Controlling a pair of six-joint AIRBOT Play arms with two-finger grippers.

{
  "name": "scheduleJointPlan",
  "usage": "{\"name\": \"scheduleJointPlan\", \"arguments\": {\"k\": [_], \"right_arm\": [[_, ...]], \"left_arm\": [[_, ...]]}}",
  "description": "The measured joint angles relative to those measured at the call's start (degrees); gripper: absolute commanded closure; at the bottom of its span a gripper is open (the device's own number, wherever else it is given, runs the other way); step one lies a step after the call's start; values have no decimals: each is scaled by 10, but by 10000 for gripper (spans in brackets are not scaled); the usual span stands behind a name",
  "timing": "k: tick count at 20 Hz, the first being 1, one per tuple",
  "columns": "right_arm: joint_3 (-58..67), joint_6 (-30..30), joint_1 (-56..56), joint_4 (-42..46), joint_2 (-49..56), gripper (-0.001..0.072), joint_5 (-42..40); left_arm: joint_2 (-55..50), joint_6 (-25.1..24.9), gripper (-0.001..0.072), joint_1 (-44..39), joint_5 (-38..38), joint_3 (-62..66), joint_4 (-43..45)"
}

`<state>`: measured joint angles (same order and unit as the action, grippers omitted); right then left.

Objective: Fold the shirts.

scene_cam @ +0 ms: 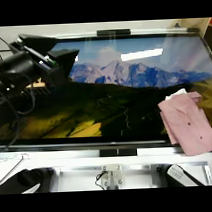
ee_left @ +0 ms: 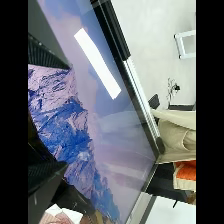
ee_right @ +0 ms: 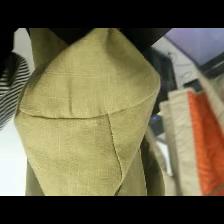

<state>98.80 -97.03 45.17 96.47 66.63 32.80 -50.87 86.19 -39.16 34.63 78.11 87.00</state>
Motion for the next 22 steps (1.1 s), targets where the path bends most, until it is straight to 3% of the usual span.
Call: {"name": "scheduleJointPlan", "arguments": {"k": [14,22], "right_arm": [[5,-34,118,-1,119,660,-147],[118,-37,123,-2,212,659,-220]], "left_arm": [[-2,0,48,0,0,0,0],[-2,2,49,0,2,0,0]]}}
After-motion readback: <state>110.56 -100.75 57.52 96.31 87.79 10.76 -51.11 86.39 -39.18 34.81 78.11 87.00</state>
